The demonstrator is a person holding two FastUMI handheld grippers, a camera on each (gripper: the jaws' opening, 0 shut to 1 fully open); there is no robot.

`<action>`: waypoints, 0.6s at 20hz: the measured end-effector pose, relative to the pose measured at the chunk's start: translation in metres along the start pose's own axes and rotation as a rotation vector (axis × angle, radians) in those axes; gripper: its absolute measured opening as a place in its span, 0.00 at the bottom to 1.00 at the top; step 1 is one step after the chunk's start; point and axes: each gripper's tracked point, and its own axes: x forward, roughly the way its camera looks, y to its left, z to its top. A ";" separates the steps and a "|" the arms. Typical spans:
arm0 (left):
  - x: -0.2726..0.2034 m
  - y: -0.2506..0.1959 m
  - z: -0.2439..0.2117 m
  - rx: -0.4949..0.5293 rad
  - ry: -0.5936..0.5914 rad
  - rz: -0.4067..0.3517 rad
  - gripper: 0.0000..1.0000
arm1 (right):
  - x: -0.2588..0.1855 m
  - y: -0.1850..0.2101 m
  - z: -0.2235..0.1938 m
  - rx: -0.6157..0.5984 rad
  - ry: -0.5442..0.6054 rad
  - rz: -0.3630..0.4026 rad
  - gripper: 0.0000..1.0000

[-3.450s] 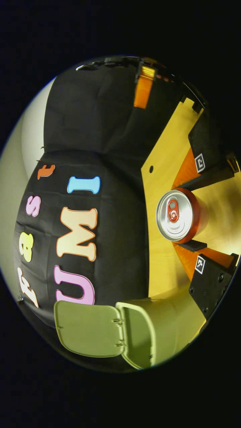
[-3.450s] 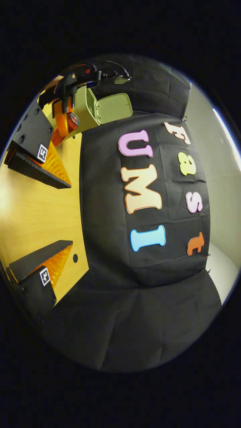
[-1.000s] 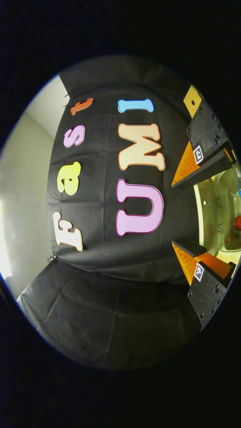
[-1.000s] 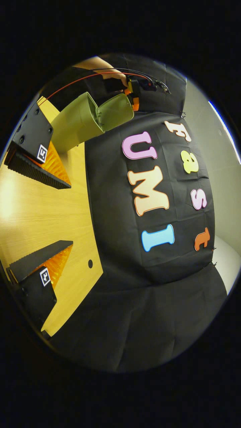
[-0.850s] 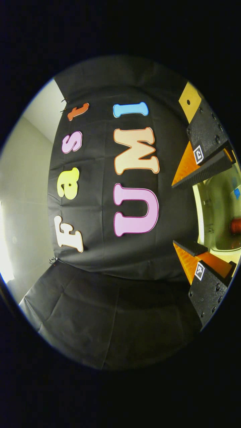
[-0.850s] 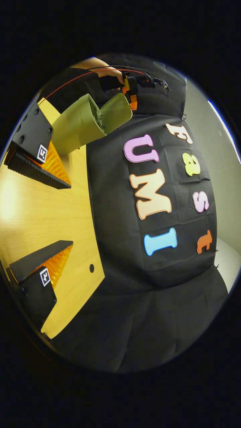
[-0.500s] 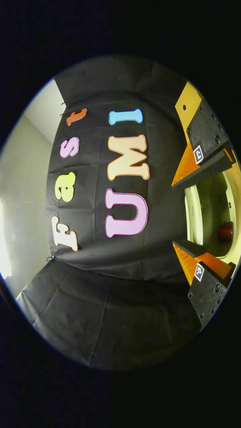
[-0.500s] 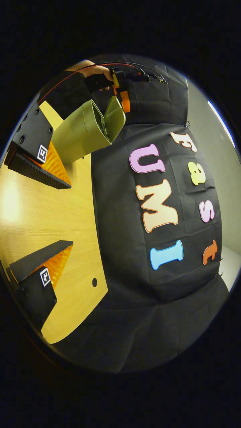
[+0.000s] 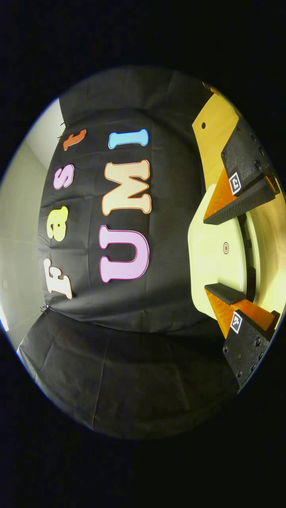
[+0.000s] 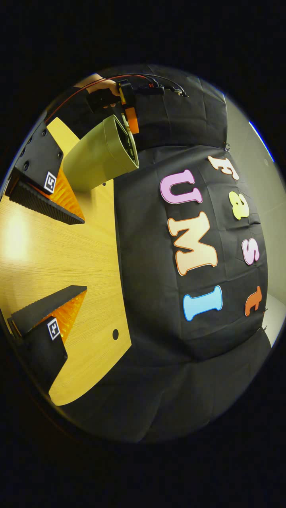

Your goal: Press the lid of the desktop garbage bin to open it, pick up the crumpled paper on the desktop and throw it into the bin, then pick up the pop can on the desktop and drop it into the bin, and finally close the garbage bin lid.

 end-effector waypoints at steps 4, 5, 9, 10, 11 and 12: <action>0.003 0.001 -0.015 0.006 -0.014 0.024 0.94 | 0.000 -0.003 0.002 0.016 -0.007 -0.010 0.98; 0.006 -0.001 -0.024 0.040 0.000 0.023 0.92 | 0.001 -0.004 0.002 0.016 -0.006 -0.015 0.98; 0.006 0.001 -0.026 0.061 0.026 0.032 0.93 | -0.003 -0.014 -0.008 -0.002 0.013 -0.035 0.98; 0.003 0.000 -0.032 0.076 0.047 0.032 0.92 | -0.004 -0.015 -0.006 0.000 0.007 -0.039 0.98; 0.002 0.001 -0.029 0.077 0.038 0.023 0.96 | -0.005 -0.018 -0.003 0.003 -0.004 -0.046 0.98; 0.003 0.001 -0.027 0.065 0.043 0.021 0.93 | -0.006 -0.020 -0.001 0.006 -0.010 -0.047 0.98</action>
